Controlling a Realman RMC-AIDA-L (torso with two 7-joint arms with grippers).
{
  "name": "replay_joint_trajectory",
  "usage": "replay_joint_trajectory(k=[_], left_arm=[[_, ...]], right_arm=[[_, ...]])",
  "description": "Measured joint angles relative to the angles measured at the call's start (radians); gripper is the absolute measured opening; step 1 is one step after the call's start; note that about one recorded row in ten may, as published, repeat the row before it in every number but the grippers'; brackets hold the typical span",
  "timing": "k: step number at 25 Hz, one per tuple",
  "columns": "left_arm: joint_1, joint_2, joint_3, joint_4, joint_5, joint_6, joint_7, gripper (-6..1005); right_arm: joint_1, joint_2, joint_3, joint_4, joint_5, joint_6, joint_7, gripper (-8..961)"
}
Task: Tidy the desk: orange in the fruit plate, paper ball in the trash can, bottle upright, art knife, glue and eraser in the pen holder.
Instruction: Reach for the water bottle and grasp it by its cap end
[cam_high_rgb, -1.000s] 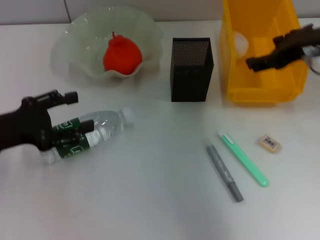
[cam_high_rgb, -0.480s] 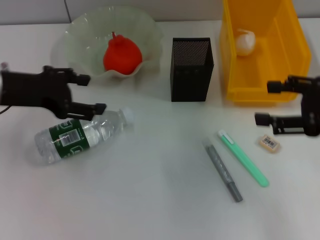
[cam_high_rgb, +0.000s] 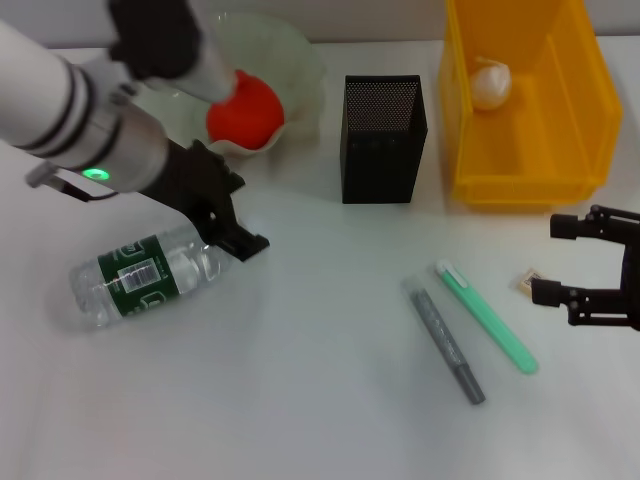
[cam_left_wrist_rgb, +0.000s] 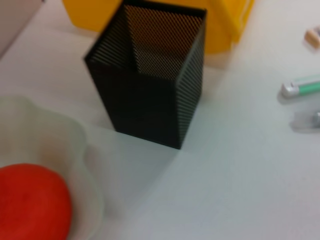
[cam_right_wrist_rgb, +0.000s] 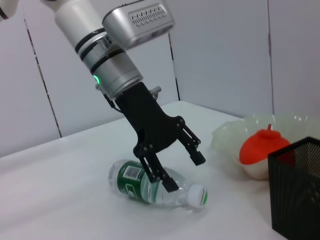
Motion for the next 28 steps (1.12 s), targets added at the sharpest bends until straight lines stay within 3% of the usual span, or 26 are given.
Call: replay_joint_trajectory(k=[5, 8, 10, 14, 28], left_arm=[[-0.048, -0.003, 0.073, -0.059, 0.03, -0.043, -0.044, 813], [-0.054, -0.003, 0.075, -0.069, 0.033, -0.044, -0.044, 811], [-0.095, -0.003, 0.079, -0.162, 0.066, -0.072, -0.037, 809], [-0.118, -0.003, 0.079, -0.218, 0.087, -0.099, -0.037, 806], [-0.16, -0.004, 0.09, -0.304, 0.088, -0.13, -0.036, 796]], right_arm=[[-0.002, 0.0, 0.003, 0.017, -0.003, -0.019, 0.007, 835], [-0.002, 0.0, 0.004, 0.026, -0.003, -0.021, 0.009, 835], [-0.001, 0.0, 0.004, 0.044, -0.002, -0.021, 0.009, 835], [0.003, 0.001, 0.004, 0.058, 0.0, -0.022, 0.009, 834], [0.019, 0.001, 0.002, 0.079, -0.003, -0.025, 0.01, 834]])
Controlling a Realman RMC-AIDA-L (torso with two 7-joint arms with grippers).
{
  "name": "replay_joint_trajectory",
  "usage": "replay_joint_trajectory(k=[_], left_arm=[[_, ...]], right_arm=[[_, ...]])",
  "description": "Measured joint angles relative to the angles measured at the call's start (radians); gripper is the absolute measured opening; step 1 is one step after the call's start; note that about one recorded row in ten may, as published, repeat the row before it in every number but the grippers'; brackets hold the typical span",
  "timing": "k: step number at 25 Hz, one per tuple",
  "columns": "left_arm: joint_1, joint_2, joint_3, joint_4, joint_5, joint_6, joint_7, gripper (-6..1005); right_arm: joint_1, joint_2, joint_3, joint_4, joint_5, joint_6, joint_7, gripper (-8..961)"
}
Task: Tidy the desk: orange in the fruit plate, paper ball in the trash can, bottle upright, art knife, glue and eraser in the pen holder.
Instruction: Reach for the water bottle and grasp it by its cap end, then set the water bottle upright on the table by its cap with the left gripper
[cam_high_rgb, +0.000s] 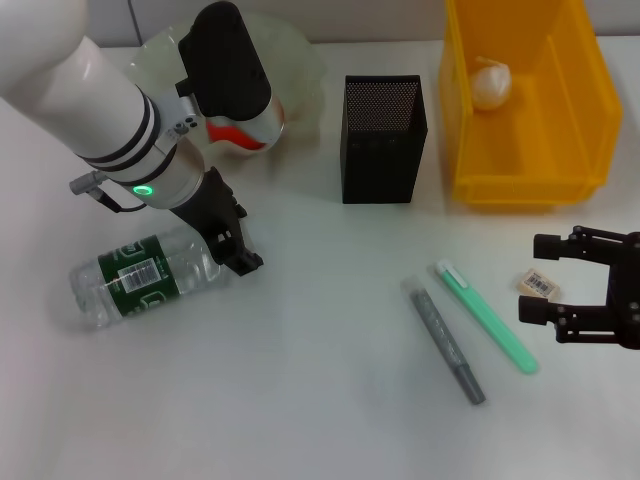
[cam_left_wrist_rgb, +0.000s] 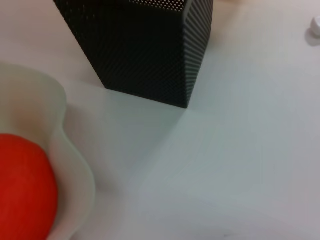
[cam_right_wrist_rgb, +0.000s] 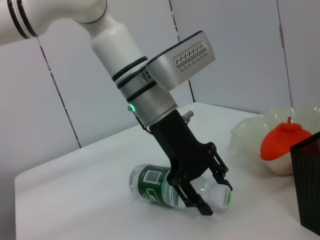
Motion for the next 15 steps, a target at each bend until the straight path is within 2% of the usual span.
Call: replay_joint_trajectory(k=[1, 3, 12, 15], left_arm=[[-0.001, 0.0, 0.001, -0.001, 0.0, -0.002, 0.0, 795], [0.001, 0.0, 0.001, 0.001, -0.001, -0.018, 0.004, 580], [0.002, -0.001, 0.001, 0.009, 0.0, -0.027, -0.002, 444], [0.055, 0.002, -0.01, 0.094, -0.007, -0.019, -0.012, 445]], right_arm=[[0.002, 0.0, -0.001, 0.004, 0.0, 0.0, 0.0, 834], [0.007, -0.001, -0.001, 0.013, 0.0, 0.006, -0.003, 834], [0.017, -0.002, 0.006, 0.01, 0.006, 0.011, -0.005, 834], [0.024, -0.002, 0.006, 0.009, 0.007, 0.012, -0.003, 834]])
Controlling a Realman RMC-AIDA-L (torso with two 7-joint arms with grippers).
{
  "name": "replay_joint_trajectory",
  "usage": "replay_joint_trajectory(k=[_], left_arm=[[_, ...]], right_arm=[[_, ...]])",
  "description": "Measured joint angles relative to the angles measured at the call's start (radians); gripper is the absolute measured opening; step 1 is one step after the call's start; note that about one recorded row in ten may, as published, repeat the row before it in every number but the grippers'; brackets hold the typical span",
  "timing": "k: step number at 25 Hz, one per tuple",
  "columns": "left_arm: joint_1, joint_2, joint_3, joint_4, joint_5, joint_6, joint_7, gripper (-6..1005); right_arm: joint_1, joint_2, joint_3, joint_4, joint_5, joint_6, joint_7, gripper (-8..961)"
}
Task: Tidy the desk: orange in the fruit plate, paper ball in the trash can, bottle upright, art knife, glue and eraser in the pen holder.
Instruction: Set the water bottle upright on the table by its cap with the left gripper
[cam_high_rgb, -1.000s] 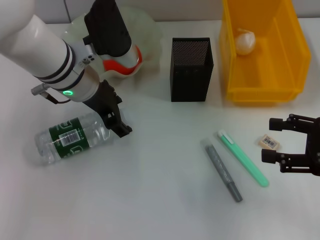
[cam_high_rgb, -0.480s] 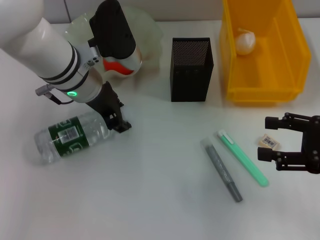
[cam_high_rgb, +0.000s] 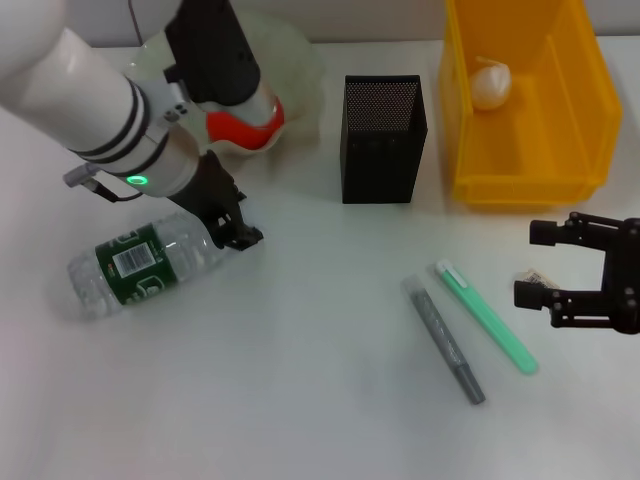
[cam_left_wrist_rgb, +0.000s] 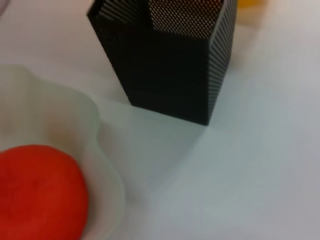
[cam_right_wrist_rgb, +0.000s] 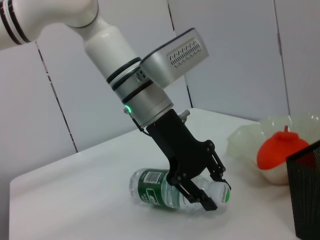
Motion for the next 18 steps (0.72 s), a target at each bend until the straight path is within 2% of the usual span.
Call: replay_joint_trajectory(k=[2, 4, 5, 7, 8, 10, 11, 12, 13, 14, 18], left_arm=[[0.041, 0.002, -0.003, 0.075, -0.002, 0.013, -0.011, 446], [0.101, 0.004, -0.003, 0.196, -0.004, 0.034, -0.035, 447], [0.101, 0.004, -0.003, 0.196, -0.004, 0.034, -0.035, 447], [0.231, 0.005, -0.043, 0.425, -0.02, 0.073, -0.074, 448], [0.231, 0.005, -0.043, 0.425, -0.02, 0.073, -0.074, 448], [0.295, 0.007, -0.108, 0.528, -0.08, 0.089, -0.082, 448], [0.307, 0.008, -0.124, 0.544, -0.097, 0.092, -0.083, 449], [0.352, 0.008, -0.196, 0.584, -0.177, 0.096, -0.083, 449], [0.352, 0.008, -0.196, 0.584, -0.177, 0.096, -0.083, 449], [0.376, 0.008, -0.247, 0.594, -0.236, 0.099, -0.075, 450], [0.425, 0.01, -0.32, 0.594, -0.34, 0.103, -0.047, 451]], right_arm=[[0.017, 0.001, 0.0, 0.004, 0.002, 0.006, 0.002, 834], [0.023, 0.002, 0.001, 0.006, 0.002, 0.011, 0.005, 834], [0.03, 0.002, 0.001, 0.006, 0.002, 0.019, 0.008, 834], [0.052, 0.003, 0.001, 0.006, 0.002, 0.029, 0.014, 833], [0.052, 0.003, 0.001, 0.006, 0.002, 0.029, 0.014, 833], [0.068, 0.003, 0.001, 0.006, 0.003, 0.03, 0.014, 833], [0.075, 0.003, 0.001, 0.006, 0.003, 0.032, 0.014, 833], [0.089, 0.003, 0.001, 0.006, 0.003, 0.04, 0.014, 833], [0.089, 0.003, 0.001, 0.006, 0.003, 0.04, 0.014, 833], [0.098, 0.003, 0.0, 0.006, 0.003, 0.046, 0.014, 833], [0.123, 0.005, -0.008, 0.007, 0.002, 0.066, 0.021, 833]])
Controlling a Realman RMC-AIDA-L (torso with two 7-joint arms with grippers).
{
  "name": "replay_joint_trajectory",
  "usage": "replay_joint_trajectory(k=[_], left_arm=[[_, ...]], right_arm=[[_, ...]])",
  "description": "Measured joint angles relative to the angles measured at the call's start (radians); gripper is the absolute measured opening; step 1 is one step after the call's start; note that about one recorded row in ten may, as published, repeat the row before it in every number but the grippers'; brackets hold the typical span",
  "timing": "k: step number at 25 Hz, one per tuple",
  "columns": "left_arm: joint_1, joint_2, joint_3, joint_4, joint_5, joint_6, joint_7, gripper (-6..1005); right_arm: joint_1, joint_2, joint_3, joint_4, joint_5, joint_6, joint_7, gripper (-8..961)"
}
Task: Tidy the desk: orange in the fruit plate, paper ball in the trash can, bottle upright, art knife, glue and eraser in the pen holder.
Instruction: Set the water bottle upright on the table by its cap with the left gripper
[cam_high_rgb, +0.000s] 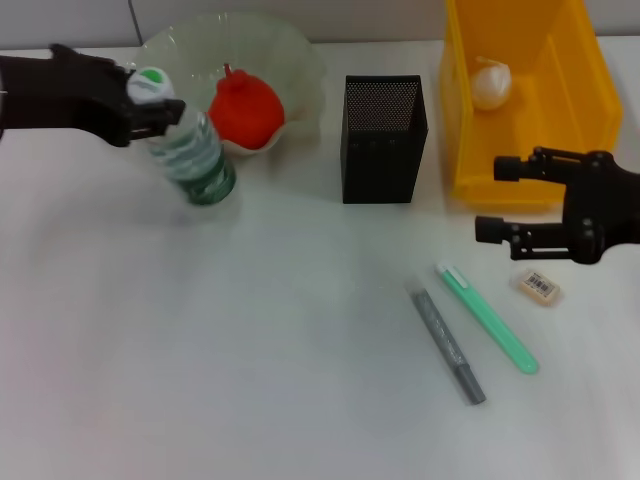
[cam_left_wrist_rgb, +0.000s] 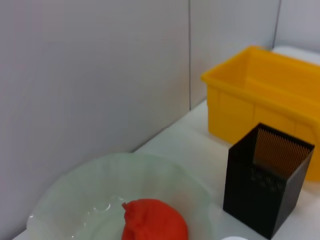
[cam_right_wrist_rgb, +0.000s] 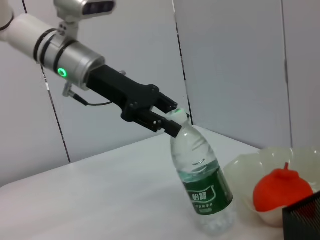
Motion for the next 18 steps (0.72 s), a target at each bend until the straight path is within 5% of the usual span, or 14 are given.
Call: replay_joint_trajectory(k=[8, 18], left_arm=[[0.06, 0.001, -0.06, -0.055, -0.171, -0.004, 0.065, 454], [0.059, 0.001, -0.199, -0.191, -0.249, -0.013, 0.163, 457]], right_arm=[[0.027, 0.002, -0.004, 0.002, 0.001, 0.004, 0.006, 833], [0.04, 0.003, -0.005, 0.029, 0.002, 0.005, 0.005, 833]])
